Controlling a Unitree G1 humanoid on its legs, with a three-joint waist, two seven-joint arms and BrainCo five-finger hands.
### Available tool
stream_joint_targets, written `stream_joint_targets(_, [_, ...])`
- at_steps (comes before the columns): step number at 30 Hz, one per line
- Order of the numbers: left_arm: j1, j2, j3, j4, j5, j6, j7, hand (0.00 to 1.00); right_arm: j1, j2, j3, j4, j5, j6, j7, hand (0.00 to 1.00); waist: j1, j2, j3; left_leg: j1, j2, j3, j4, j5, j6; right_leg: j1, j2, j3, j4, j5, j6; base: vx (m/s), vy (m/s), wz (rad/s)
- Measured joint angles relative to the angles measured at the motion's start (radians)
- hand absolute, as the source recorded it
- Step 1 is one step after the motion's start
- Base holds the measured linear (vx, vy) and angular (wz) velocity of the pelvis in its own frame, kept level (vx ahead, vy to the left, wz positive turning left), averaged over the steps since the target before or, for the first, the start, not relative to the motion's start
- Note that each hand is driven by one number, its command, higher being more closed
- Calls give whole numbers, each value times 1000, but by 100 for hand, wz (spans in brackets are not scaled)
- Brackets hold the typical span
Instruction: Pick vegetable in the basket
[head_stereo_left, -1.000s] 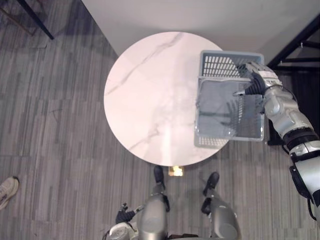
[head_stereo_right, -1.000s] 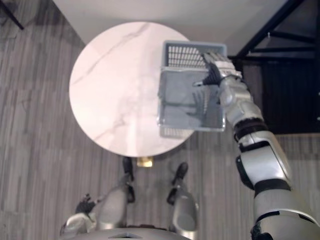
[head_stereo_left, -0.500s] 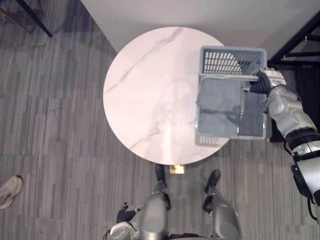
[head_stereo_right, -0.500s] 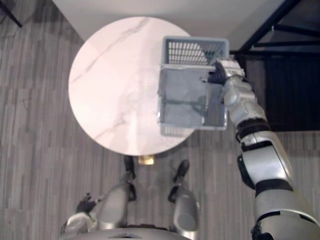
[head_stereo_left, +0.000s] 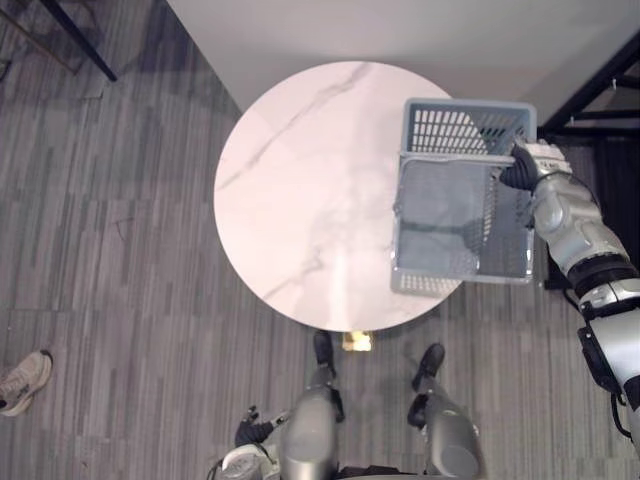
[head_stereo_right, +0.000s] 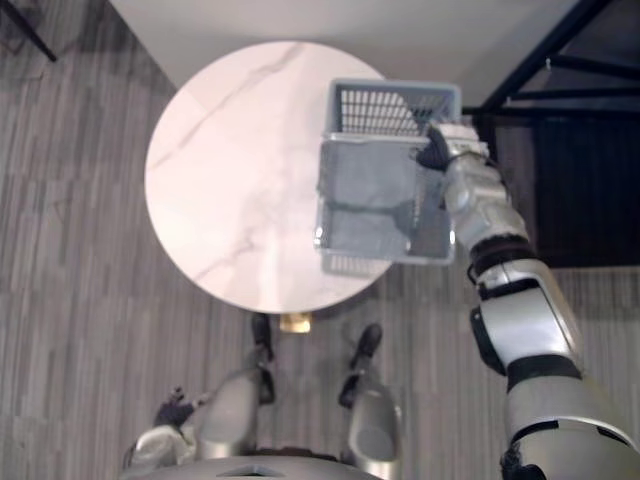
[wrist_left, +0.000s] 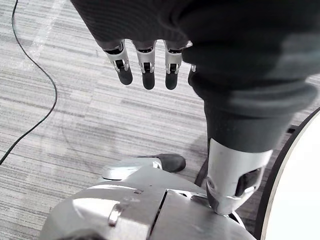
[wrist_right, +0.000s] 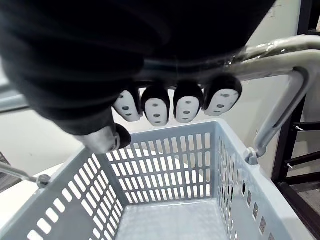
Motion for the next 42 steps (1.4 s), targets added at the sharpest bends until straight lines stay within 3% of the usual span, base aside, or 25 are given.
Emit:
stream_joint_targets(8, [1,12,15,-1,73,23,0,0,199,1,77,-277,-4,-5,83,100,-6,-33,-38,70,4,15,0,-8,-11,57,3,21,-1,1,1,16,5,-6])
stream_joint_targets(12, [4,23,26,14,107,43,-8,0,345,2,77,-429,6,-13,100,100,-19,-61,-105,91,5,17,0,-12,-15,78,5,27,-9,2,4,17,1,-4])
stream_joint_targets(16, [45,39,32,21,114,45,-43,0,495,-11,77,-596,20,-51,118,100,-53,-89,-198,100,5,21,0,-17,-20,88,7,34,-26,4,9,8,2,-5])
stream_joint_targets(25, [71,35,43,48,151,45,-51,0,701,-122,73,-828,100,-123,167,100,-74,-78,-261,122,5,49,-6,-29,-24,98,10,76,-41,5,22,-14,6,-8])
stream_joint_targets(36, [113,27,103,55,181,58,-69,0,850,-126,31,-870,103,-143,170,100,-89,-64,-300,181,13,108,1,-50,-28,121,23,136,-50,13,23,45,-4,-16])
stream_joint_targets(37, [114,25,110,55,181,58,-70,0,854,-125,31,-870,102,-142,170,100,-86,-64,-299,175,20,114,32,-70,-27,120,24,144,-44,10,20,42,-21,-19])
stream_joint_targets(38, [115,23,121,54,179,57,-69,0,859,-126,31,-877,103,-142,170,100,-84,-64,-297,127,44,111,157,-131,-27,118,25,150,-32,2,19,31,-24,-18])
stream_joint_targets(40, [115,20,122,54,178,57,-67,0,868,-127,24,-895,102,-140,167,100,-84,-40,-288,77,86,80,315,-214,-25,129,43,156,-9,-3,10,3,-31,-14])
stream_joint_targets(42, [115,2,123,54,171,55,-59,0,869,-127,21,-899,103,-140,165,100,-83,-28,-282,82,86,2,351,-250,-33,135,49,169,13,-9,11,-24,33,-19])
